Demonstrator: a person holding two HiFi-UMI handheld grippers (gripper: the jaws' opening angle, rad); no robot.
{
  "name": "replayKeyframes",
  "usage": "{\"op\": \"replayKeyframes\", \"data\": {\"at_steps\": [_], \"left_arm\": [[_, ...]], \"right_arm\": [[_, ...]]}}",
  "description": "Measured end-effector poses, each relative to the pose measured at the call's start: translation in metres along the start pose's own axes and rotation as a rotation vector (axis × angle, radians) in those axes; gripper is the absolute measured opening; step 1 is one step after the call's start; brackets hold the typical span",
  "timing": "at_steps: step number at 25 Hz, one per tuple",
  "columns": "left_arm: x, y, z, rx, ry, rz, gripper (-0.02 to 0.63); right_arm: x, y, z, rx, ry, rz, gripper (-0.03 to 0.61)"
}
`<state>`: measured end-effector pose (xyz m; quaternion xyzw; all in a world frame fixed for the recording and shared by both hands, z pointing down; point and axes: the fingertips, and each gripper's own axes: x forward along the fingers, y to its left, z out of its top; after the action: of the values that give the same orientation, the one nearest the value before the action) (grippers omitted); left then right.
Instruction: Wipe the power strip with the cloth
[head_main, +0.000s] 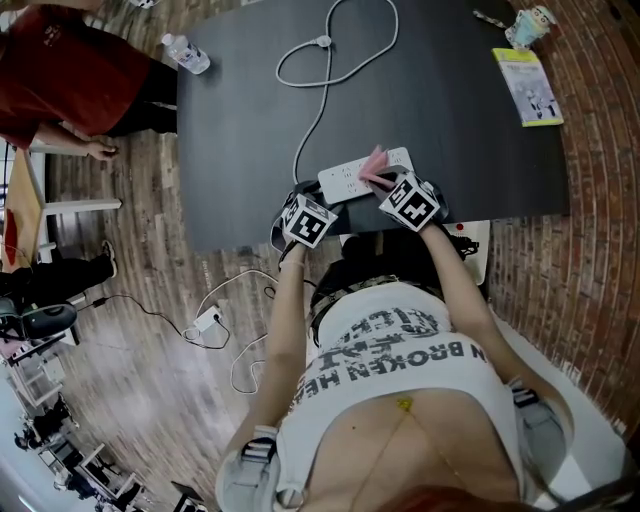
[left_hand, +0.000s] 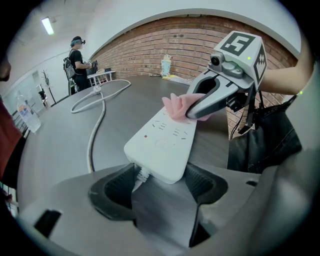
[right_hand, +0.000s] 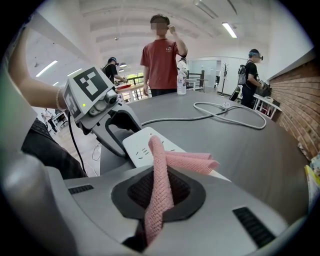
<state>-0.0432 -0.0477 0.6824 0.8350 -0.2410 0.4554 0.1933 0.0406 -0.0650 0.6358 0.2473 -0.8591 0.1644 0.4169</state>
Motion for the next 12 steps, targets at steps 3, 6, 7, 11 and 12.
{"op": "replayKeyframes", "data": {"at_steps": [3, 6, 7, 11, 12], "left_arm": [[-0.002, 0.001, 0.0, -0.002, 0.0, -0.003, 0.298], [-0.001, 0.001, 0.0, -0.002, 0.0, -0.008, 0.298], [-0.001, 0.001, 0.001, 0.001, -0.003, -0.01, 0.298], [-0.001, 0.001, 0.002, 0.003, -0.003, -0.009, 0.298], [-0.001, 0.001, 0.001, 0.001, -0.001, -0.009, 0.298]], "right_arm": [[-0.003, -0.005, -0.002, 0.016, -0.002, -0.015, 0.017], [-0.007, -0.011, -0.007, 0.031, -0.002, -0.034, 0.017], [-0.009, -0.013, -0.009, 0.039, -0.002, -0.04, 0.017], [-0.014, -0.022, -0.018, 0.065, -0.002, -0.065, 0.017], [-0.015, -0.024, -0.019, 0.069, -0.004, -0.069, 0.015]]}}
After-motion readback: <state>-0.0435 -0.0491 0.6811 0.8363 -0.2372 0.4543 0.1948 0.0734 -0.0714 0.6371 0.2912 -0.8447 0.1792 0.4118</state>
